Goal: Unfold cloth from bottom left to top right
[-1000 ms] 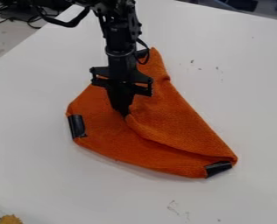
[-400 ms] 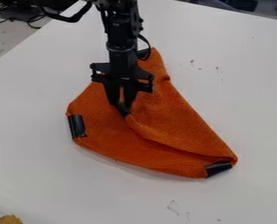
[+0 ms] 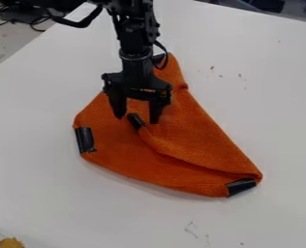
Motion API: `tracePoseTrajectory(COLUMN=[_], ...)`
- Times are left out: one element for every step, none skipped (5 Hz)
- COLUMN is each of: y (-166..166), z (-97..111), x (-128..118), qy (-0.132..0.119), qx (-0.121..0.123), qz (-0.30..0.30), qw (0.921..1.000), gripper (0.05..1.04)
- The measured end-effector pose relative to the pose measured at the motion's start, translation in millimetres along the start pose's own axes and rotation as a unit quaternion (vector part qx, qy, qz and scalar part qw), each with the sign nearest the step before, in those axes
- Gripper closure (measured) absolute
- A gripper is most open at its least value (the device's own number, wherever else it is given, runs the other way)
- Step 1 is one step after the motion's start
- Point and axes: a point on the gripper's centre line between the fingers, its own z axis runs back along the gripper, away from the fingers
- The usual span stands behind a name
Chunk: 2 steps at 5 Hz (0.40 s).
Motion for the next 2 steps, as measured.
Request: tracePoseTrajectory(y=[1.4,-0.6], z=[-0.5,-5.9], x=[2.1,2.2], qy=[-0.006,-0.004], qx=[-0.006,-0.012], qz=[-0.002,-0.009], qw=[1.0000,0.9999], gripper=[0.081,0.144])
